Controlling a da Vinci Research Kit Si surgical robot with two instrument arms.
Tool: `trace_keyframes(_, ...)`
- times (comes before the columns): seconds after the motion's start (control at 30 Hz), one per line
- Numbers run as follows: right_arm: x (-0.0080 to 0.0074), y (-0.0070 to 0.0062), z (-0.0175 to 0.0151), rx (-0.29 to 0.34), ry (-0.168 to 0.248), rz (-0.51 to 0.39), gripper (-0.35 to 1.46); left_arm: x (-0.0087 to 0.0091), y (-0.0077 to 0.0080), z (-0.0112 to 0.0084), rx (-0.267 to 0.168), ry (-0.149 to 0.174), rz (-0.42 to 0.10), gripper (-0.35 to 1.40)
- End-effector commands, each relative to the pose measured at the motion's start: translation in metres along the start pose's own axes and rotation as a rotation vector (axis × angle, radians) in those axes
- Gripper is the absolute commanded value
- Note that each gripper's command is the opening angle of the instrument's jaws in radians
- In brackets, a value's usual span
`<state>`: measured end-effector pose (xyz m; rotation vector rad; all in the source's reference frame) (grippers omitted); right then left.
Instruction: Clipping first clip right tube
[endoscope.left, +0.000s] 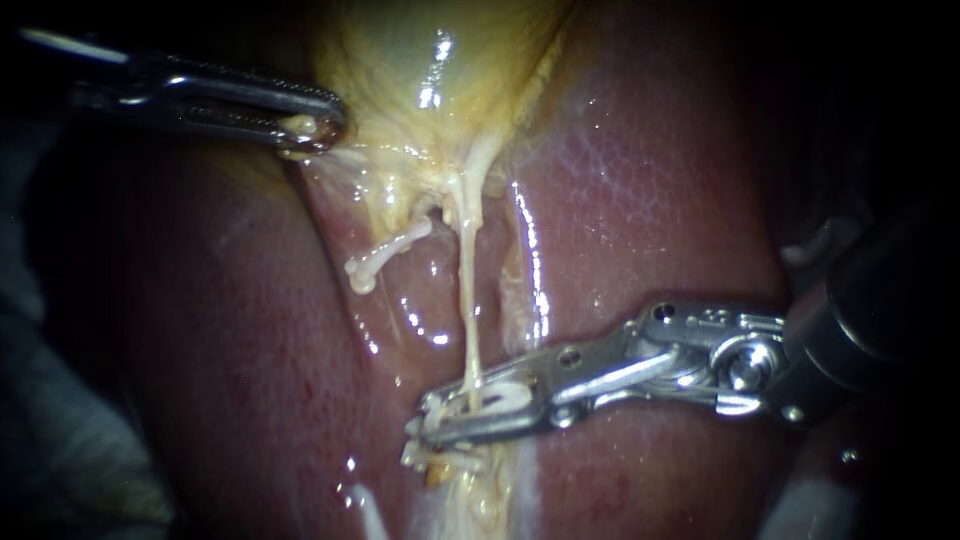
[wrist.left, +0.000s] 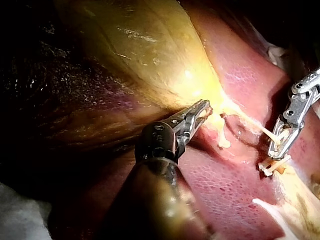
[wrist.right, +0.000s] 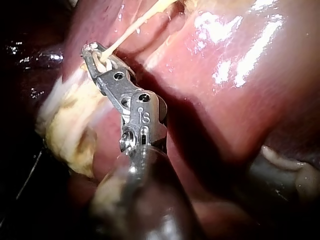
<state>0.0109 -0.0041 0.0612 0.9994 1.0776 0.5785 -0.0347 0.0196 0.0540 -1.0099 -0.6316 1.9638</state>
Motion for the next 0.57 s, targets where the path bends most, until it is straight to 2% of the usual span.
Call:
trace_keyframes(0.03, -0.0001, -0.0001, -0.0001, 0.001, -0.002, 0.035, -0.35, 0.0, 0.0, 0.0, 0.0, 0.0, 0.0, -0.35)
trace_keyframes(0.33, -0.0002, -0.0005, 0.0001, 0.006, -0.002, 0.045, -0.35, 0.0, 0.0, 0.0, 0.0, 0.0, 0.0, -0.35)
trace_keyframes(0.57, -0.0004, -0.0004, 0.0002, 0.006, -0.003, 0.049, -0.35, 0.0001, 0.0, 0.0002, 0.0, 0.0, 0.0, -0.35)
